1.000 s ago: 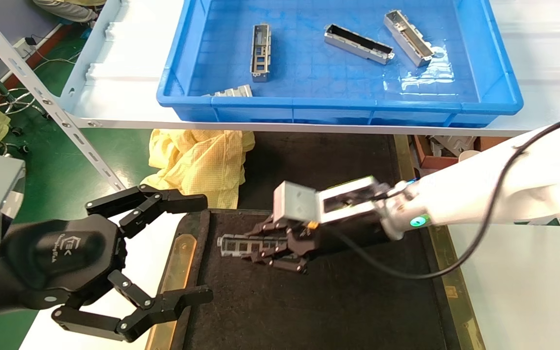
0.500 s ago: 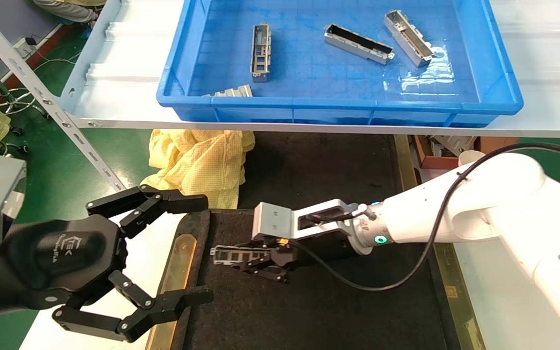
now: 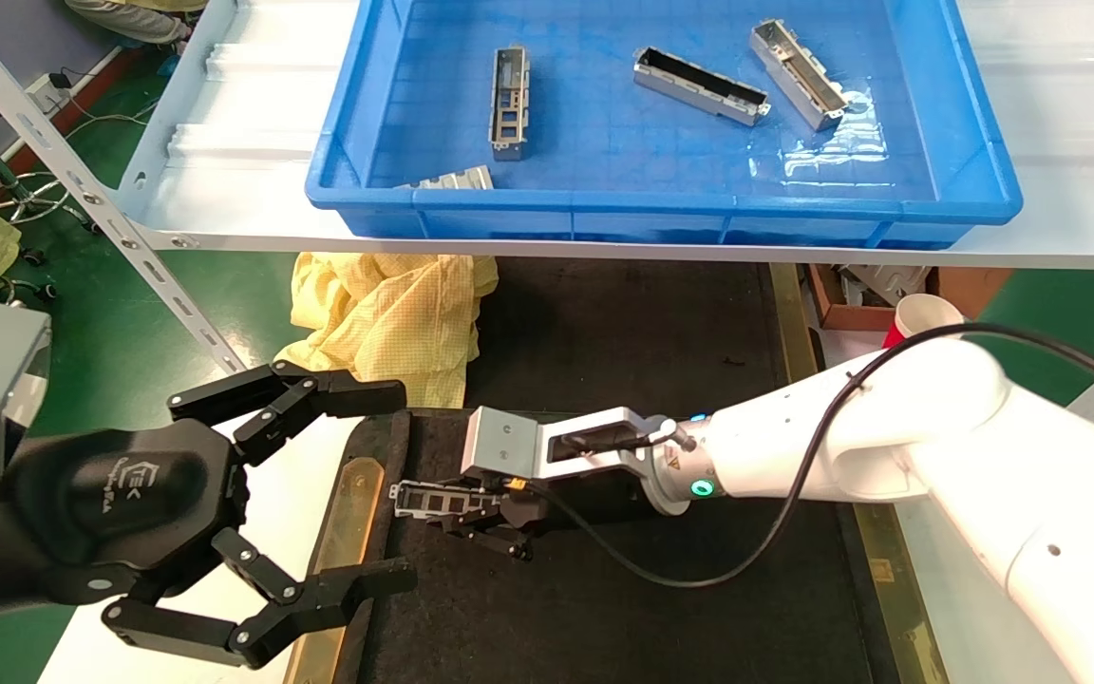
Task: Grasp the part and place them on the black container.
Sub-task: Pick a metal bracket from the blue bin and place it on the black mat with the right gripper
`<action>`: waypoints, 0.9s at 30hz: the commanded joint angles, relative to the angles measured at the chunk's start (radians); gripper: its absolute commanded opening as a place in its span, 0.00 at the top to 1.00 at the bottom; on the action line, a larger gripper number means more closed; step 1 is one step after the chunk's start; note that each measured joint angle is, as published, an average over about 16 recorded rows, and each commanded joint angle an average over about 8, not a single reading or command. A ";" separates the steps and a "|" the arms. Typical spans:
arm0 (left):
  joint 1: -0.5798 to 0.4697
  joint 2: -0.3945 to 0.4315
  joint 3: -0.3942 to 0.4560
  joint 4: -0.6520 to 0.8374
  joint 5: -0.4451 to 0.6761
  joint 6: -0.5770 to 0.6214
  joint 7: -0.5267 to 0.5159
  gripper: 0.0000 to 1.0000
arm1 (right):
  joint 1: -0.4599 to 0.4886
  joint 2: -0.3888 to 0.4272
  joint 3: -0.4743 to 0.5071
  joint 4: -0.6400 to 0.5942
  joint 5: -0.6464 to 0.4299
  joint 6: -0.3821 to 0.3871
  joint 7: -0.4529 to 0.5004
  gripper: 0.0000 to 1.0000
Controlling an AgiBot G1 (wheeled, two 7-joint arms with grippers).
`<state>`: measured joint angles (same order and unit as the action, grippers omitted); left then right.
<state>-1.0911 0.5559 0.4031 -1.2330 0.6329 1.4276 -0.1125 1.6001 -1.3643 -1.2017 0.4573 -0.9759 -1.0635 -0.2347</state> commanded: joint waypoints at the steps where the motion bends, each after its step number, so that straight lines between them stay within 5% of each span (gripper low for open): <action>1: 0.000 0.000 0.000 0.000 0.000 0.000 0.000 0.00 | -0.008 -0.001 -0.010 0.011 0.004 0.021 0.007 1.00; 27: 0.000 0.000 0.000 0.000 0.000 0.000 0.000 0.00 | -0.053 -0.003 -0.140 0.122 0.078 0.308 0.024 1.00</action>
<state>-1.0911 0.5558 0.4031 -1.2330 0.6329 1.4276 -0.1125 1.5508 -1.3674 -1.3406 0.5764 -0.8980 -0.7662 -0.2116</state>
